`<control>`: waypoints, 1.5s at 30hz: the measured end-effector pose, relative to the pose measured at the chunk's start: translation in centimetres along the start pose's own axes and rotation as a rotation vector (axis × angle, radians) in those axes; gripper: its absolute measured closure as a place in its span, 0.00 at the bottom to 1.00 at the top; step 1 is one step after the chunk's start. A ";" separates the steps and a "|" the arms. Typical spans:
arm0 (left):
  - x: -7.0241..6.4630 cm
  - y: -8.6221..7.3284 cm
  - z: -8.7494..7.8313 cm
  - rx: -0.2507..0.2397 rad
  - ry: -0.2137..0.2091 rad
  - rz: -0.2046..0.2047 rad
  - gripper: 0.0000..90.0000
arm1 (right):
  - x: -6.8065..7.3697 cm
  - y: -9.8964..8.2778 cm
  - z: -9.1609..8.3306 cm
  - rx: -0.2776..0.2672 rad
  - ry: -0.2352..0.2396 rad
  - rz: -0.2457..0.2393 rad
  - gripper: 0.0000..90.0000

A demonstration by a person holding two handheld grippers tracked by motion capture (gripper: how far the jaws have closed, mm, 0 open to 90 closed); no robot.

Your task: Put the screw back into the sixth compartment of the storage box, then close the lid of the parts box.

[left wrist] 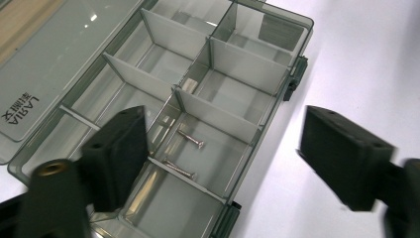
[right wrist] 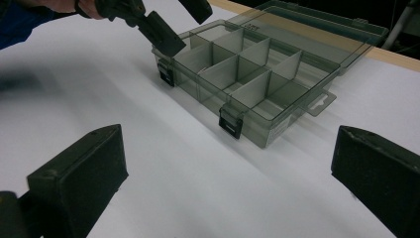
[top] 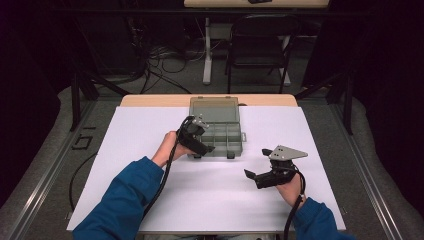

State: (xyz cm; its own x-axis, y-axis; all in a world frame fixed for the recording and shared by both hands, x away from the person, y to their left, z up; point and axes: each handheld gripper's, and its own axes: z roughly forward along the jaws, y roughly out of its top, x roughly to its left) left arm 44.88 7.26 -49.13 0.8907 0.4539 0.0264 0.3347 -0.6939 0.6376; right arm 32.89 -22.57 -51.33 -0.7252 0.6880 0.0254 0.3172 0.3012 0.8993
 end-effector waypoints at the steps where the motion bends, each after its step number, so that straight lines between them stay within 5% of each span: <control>1: 0.0 -0.1 -0.1 -0.004 -0.004 -0.002 0.17 | 0.0 0.0 0.0 -0.003 0.001 0.001 0.00; 8: 0.3 -0.5 -0.6 -0.018 0.022 -0.022 0.00 | -0.1 0.2 -0.2 -0.015 0.007 0.003 0.00; 15: 1.0 -1.2 -0.9 -0.040 0.038 -0.069 0.00 | -0.2 0.4 0.0 -0.025 0.017 0.015 0.00; 45: 2.7 -2.0 1.6 -0.002 0.139 -0.127 0.04 | -0.2 0.2 0.0 -0.016 0.028 0.000 0.00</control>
State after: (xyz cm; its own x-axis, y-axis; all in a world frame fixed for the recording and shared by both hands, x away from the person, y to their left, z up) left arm 47.14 9.01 -51.59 0.7901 0.6108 0.0515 0.4413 -0.6251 0.6438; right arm 33.09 -22.63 -51.19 -0.7423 0.6690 0.0372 0.3072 0.2904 0.9062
